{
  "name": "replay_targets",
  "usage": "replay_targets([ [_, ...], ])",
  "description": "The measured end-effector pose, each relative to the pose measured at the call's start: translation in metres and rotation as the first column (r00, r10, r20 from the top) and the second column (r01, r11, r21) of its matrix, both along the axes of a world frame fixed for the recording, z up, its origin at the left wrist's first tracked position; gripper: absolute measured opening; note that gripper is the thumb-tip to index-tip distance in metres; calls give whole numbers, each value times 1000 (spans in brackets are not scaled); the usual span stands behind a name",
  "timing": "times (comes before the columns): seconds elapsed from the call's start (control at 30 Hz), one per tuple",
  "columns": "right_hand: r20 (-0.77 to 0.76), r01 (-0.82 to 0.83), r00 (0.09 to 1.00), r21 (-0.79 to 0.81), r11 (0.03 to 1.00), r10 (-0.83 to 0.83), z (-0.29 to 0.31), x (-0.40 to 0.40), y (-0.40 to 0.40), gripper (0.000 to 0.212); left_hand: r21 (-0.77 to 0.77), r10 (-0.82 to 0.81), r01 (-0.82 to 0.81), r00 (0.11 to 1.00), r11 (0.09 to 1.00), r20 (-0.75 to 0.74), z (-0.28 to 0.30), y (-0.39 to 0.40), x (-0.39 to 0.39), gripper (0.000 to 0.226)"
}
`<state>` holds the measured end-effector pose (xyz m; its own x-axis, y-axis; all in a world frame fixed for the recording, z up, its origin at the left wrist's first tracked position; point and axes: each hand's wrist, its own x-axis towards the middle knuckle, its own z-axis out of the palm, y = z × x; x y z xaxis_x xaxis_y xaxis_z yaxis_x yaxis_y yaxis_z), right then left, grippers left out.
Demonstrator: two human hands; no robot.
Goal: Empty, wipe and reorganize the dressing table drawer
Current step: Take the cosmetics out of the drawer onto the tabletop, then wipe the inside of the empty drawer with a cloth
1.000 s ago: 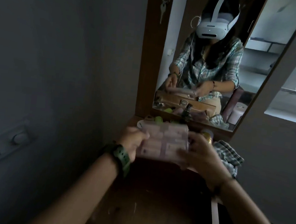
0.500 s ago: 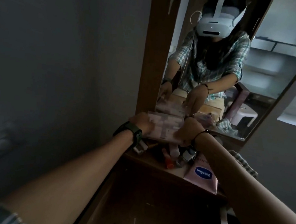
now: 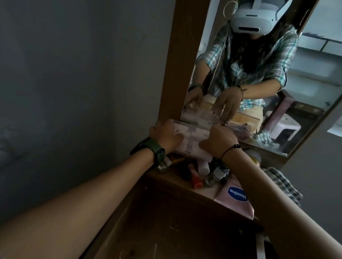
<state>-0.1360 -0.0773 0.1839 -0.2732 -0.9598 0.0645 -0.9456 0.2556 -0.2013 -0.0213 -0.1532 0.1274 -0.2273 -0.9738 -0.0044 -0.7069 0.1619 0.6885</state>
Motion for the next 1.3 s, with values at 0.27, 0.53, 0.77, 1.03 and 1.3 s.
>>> replay_targets([
  [0.27, 80, 8, 997, -234, 972, 11, -6, 9, 39, 26, -194, 27, -66, 980, 979, -200, 7, 57, 23, 36],
  [0.53, 135, -81, 983, -301, 950, 126, -75, 44, 169, 31, -331, -134, 133, 991, 934, 18, -37, 195, 63, 34],
  [0.77, 164, -56, 983, -163, 985, 83, -133, 52, 249, 26, -321, -105, 147, 984, 936, 145, -75, 242, 98, 28],
  [1.03, 152, 64, 988, -401, 914, -3, -122, 35, 248, 21, -310, -72, 103, 991, 945, 109, -81, 240, 101, 23],
  [1.3, -139, 211, 966, -72, 975, -220, -62, -63, 187, 54, -200, -19, 14, 1000, 980, -19, -75, 235, 105, 16],
])
